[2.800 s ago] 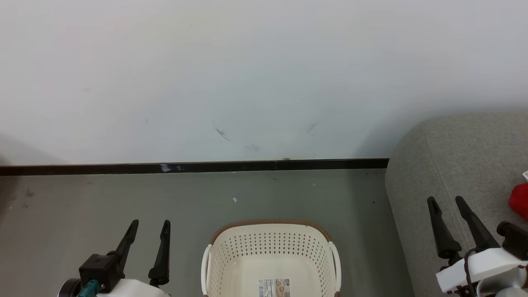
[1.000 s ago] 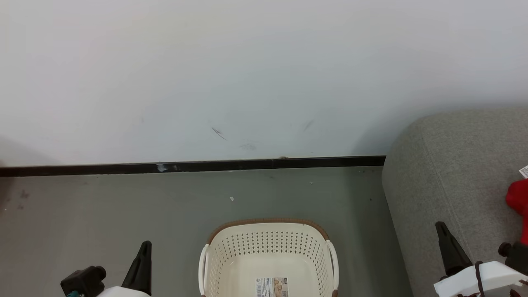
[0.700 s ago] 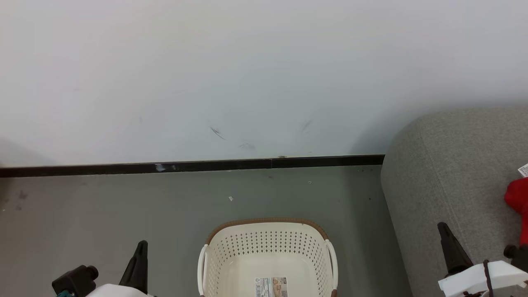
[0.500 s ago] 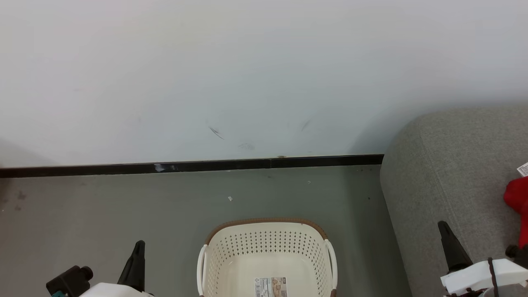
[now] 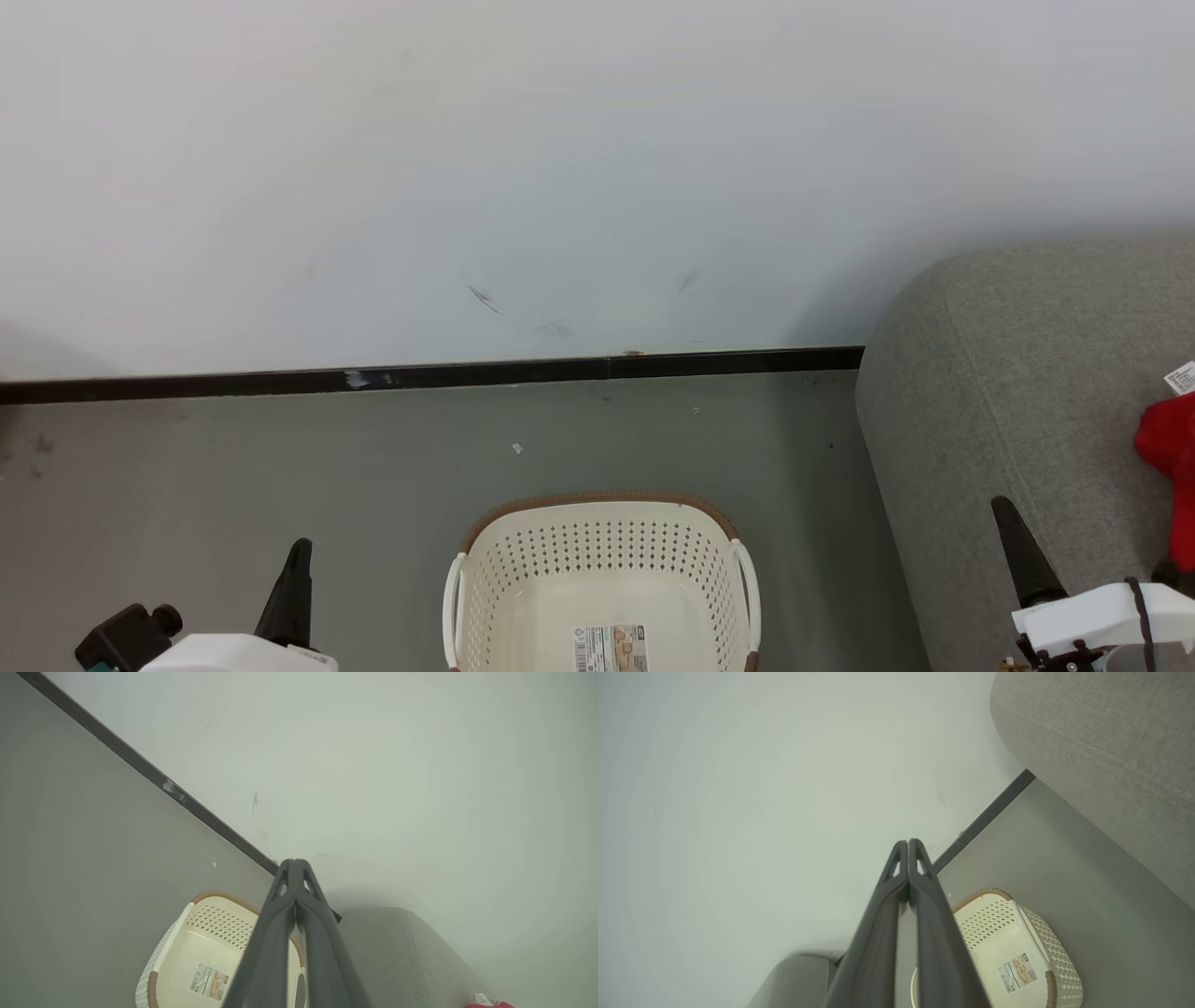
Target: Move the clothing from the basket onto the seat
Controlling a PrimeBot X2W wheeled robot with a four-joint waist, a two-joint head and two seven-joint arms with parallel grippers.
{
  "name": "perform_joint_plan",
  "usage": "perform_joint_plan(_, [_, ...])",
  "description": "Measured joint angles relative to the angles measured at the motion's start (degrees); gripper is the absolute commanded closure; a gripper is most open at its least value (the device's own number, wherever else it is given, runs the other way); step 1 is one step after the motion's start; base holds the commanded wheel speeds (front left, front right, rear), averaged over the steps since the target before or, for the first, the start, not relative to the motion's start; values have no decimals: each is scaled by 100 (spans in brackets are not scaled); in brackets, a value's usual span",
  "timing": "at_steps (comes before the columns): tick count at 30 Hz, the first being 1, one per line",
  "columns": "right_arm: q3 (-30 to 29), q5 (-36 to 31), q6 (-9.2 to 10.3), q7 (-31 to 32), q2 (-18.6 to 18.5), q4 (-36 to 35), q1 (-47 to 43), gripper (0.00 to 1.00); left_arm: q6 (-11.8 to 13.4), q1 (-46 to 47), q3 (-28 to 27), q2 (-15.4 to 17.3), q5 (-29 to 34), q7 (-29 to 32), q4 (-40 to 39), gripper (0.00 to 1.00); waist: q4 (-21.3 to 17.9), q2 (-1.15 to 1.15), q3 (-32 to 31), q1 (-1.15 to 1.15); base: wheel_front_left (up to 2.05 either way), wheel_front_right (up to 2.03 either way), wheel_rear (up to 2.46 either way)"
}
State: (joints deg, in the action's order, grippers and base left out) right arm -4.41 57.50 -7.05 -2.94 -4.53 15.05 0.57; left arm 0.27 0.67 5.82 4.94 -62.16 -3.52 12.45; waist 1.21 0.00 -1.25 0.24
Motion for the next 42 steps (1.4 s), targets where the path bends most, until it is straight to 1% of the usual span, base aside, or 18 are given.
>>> perform_joint_plan(5, [-37, 364, 0, 112, 26, 19, 66, 100, -47, 7, -110, -41, -315, 100, 1, 100, -13, 0, 21, -11, 0, 0, 0])
perform_joint_plan(10, [-66, 709, 0, 209, 40, 26, 123, 100, -93, 21, -210, -80, -634, 204, 2, 100, -26, 0, 40, -16, 0, 0, 0])
perform_joint_plan(20, [-152, 1348, 0, 366, 85, 34, 134, 100, -154, 129, -397, -119, -1189, 355, 7, 100, -49, 0, 66, -20, 0, 0, 0])
perform_joint_plan(25, [-193, 1710, 0, 480, 100, 40, 241, 100, -247, 130, -505, -138, -1513, 477, 10, 100, -62, 0, 76, -20, 0, 0, 0])
perform_joint_plan(31, [-230, 2127, 0, 602, 124, 49, 241, 100, -303, 132, -626, -164, -1887, 600, 22, 100, -78, 0, 88, -20, 0, 0, 0])
perform_joint_plan(32, [-244, 2291, 0, 638, 132, 53, 242, 100, -337, 135, -672, -171, -2018, 641, 26, 100, -84, 0, 92, -20, 0, 0, 0])
perform_joint_plan(42, [-322, 3003, 0, 824, 203, 74, 349, 100, -431, 229, -882, -249, -2638, 828, 44, 100, -110, 0, 109, -21, 0, 0, 0])
